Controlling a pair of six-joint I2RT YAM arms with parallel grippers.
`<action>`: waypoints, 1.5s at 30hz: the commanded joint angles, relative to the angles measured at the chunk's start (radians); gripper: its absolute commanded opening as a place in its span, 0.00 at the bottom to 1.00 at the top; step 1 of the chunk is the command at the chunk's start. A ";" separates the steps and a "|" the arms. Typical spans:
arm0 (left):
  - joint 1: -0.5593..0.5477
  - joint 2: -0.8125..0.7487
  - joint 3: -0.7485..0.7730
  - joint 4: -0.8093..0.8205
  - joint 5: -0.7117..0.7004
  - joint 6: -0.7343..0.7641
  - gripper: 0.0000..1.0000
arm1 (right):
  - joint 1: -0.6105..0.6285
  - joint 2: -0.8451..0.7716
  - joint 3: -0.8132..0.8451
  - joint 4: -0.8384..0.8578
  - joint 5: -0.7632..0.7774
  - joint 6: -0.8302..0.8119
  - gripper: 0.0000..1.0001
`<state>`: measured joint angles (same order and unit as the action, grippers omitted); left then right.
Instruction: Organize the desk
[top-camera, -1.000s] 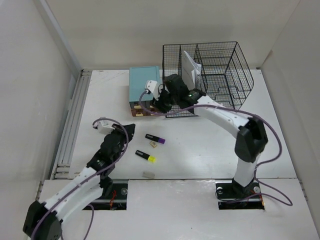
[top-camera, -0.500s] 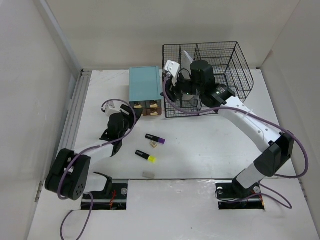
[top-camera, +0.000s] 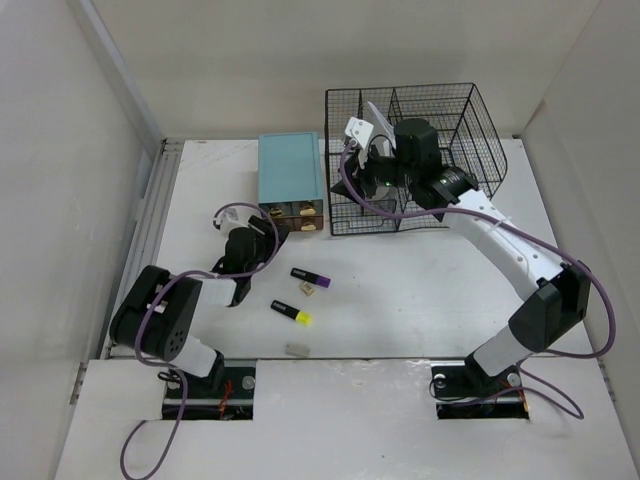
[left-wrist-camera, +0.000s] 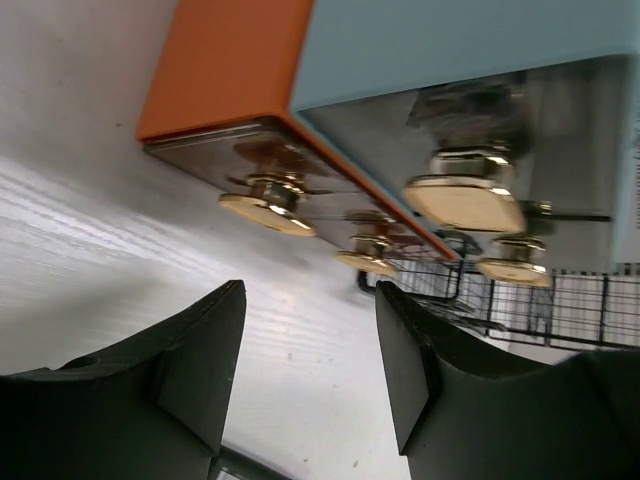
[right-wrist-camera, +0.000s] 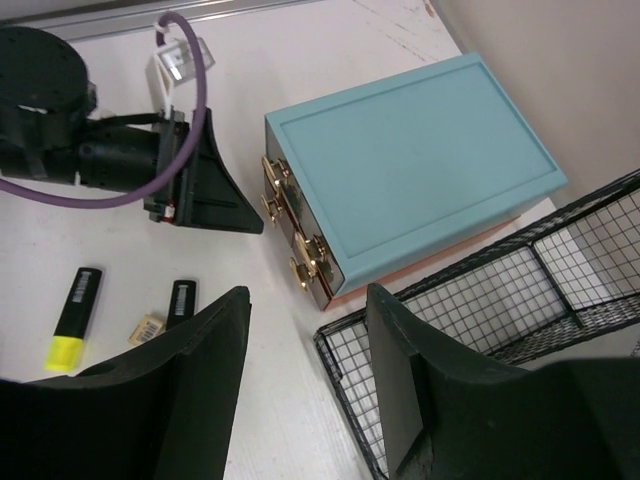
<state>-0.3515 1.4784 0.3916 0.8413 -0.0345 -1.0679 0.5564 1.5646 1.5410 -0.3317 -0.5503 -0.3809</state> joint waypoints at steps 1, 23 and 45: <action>0.003 0.046 0.043 0.070 -0.011 -0.004 0.51 | -0.001 -0.040 -0.002 0.045 -0.046 0.014 0.56; 0.065 0.224 0.102 0.168 -0.077 0.048 0.20 | -0.038 -0.031 -0.012 0.045 -0.108 0.014 0.56; 0.045 0.169 0.113 0.032 -0.128 0.048 0.47 | -0.038 -0.003 -0.012 0.036 -0.146 0.014 0.57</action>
<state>-0.3168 1.6741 0.4545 0.9363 -0.1024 -1.0496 0.5240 1.5646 1.5230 -0.3298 -0.6640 -0.3698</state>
